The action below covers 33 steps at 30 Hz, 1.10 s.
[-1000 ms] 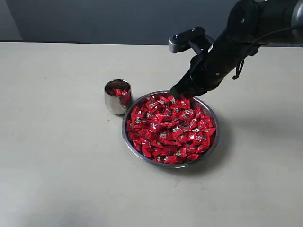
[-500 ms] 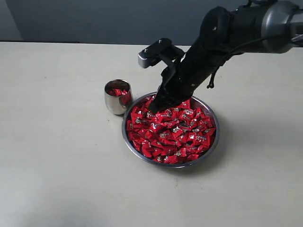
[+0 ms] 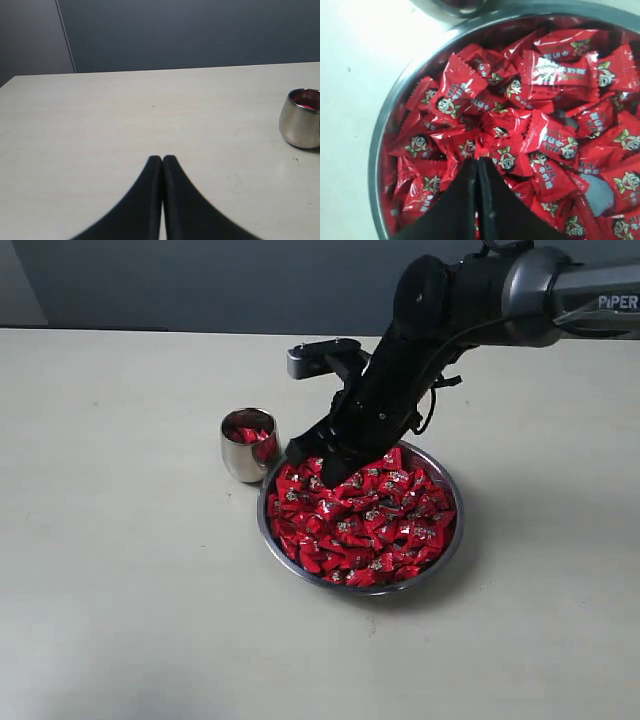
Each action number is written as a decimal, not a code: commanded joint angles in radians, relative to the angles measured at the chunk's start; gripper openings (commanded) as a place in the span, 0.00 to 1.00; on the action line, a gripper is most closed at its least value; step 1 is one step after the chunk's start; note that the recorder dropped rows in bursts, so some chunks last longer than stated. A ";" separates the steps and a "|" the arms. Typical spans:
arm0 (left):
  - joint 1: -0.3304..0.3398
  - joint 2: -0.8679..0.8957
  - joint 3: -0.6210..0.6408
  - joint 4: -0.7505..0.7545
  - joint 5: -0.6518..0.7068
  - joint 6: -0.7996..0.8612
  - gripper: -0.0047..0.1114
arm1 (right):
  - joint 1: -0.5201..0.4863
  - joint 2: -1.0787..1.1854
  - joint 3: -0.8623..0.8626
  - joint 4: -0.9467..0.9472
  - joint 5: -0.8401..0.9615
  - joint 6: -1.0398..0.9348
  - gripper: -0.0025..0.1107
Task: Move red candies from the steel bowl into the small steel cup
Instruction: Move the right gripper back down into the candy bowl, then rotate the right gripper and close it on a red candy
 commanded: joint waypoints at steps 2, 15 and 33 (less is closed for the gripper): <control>0.001 -0.004 0.004 0.001 -0.002 -0.001 0.04 | -0.002 -0.005 -0.012 -0.008 0.024 -0.044 0.02; 0.001 -0.004 0.004 0.001 -0.002 -0.001 0.04 | -0.002 0.004 -0.084 -0.005 0.161 -0.723 0.02; 0.001 -0.004 0.004 0.001 -0.002 -0.001 0.04 | -0.002 0.065 -0.121 0.005 0.112 -0.887 0.02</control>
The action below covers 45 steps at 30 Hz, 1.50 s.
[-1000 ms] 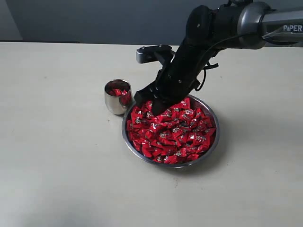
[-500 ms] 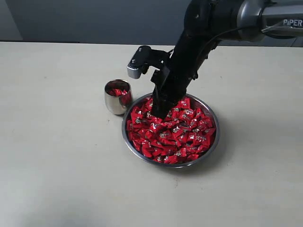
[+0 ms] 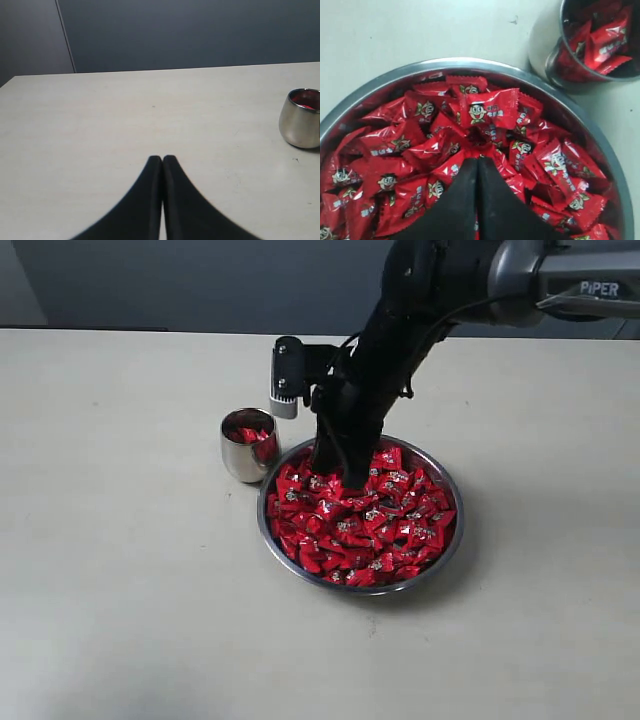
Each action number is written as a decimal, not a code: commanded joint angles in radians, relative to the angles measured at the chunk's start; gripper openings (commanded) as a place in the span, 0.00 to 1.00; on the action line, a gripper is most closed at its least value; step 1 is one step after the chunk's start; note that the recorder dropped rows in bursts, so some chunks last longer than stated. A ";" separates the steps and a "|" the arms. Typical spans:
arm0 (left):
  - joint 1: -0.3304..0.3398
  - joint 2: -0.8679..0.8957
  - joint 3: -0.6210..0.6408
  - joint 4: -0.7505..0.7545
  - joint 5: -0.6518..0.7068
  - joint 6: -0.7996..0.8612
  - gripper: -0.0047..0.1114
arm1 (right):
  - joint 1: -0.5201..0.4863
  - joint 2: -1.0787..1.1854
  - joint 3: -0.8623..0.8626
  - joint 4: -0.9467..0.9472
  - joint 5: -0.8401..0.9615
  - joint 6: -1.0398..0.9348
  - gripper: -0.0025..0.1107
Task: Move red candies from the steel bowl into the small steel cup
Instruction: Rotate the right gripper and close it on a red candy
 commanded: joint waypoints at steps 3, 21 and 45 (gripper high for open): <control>0.001 -0.004 0.004 0.001 -0.002 -0.003 0.04 | -0.002 0.016 -0.007 -0.042 -0.031 0.232 0.02; 0.001 -0.004 0.004 0.001 -0.002 -0.003 0.04 | 0.080 0.050 -0.061 -0.202 0.018 1.269 0.02; 0.001 -0.004 0.004 0.001 -0.002 -0.003 0.04 | 0.137 0.115 -0.204 -0.366 0.245 1.356 0.15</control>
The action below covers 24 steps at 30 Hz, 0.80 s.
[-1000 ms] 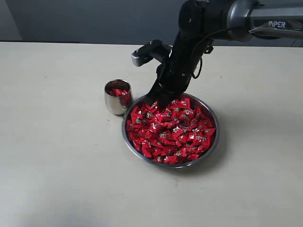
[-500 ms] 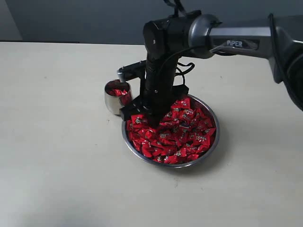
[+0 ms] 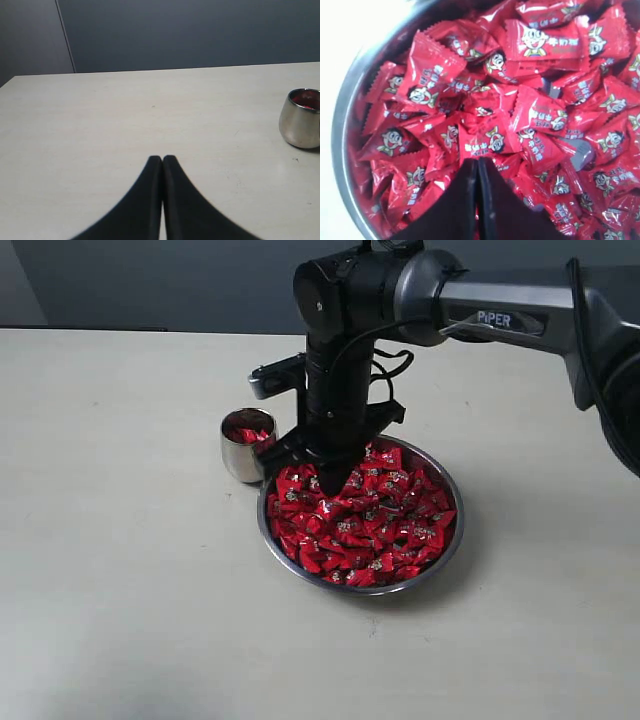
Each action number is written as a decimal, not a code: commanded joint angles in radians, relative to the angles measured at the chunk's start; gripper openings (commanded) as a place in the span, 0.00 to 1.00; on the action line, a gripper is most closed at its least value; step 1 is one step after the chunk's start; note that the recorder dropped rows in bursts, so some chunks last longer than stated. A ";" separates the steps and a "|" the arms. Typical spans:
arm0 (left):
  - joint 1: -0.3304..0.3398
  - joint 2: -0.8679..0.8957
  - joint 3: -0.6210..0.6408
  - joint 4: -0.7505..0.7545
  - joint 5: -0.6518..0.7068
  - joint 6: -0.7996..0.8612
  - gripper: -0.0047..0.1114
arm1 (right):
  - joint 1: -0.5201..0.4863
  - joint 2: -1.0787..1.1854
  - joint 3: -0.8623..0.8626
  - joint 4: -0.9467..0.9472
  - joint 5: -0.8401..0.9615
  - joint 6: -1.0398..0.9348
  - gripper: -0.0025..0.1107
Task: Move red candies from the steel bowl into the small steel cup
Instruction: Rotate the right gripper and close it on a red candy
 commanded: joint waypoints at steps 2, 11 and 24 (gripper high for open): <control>0.001 -0.004 0.004 0.001 -0.002 -0.003 0.04 | -0.001 -0.005 -0.006 0.002 0.012 0.012 0.28; 0.001 -0.004 0.004 0.001 -0.002 -0.003 0.04 | -0.001 -0.005 -0.006 0.018 -0.018 0.091 0.39; 0.001 -0.004 0.004 0.001 -0.002 -0.003 0.04 | -0.001 0.067 -0.006 0.008 -0.024 0.332 0.39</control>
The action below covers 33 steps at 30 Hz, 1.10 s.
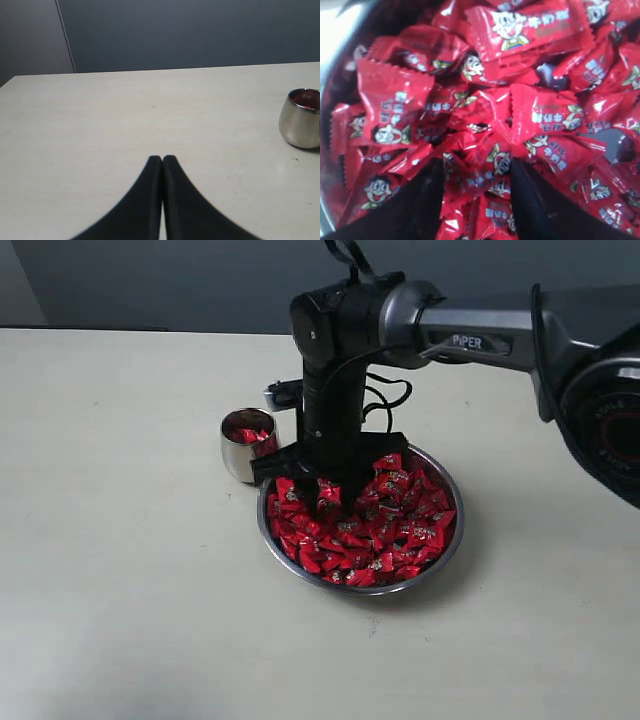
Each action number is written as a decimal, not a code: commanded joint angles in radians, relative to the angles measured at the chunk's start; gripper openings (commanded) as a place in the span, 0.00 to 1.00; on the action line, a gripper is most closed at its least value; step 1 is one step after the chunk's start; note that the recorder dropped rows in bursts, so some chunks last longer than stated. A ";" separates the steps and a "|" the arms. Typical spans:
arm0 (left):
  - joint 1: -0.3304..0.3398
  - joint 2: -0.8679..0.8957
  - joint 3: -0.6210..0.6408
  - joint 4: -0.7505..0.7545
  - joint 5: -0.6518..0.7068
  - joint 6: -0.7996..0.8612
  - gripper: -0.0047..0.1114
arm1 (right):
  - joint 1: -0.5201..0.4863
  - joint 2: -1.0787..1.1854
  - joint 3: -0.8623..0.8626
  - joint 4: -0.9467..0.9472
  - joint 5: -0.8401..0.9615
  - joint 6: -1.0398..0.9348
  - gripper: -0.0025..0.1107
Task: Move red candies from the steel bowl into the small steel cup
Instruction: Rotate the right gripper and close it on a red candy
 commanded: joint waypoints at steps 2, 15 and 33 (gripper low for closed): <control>0.001 -0.004 0.004 0.001 -0.002 -0.003 0.04 | -0.001 -0.003 -0.004 -0.013 0.004 0.070 0.39; -0.001 -0.004 0.004 0.001 -0.002 -0.003 0.04 | -0.001 -0.003 -0.004 -0.025 0.005 0.236 0.39; -0.034 -0.004 0.004 0.001 -0.002 -0.003 0.04 | -0.001 -0.003 -0.004 0.035 0.004 0.394 0.18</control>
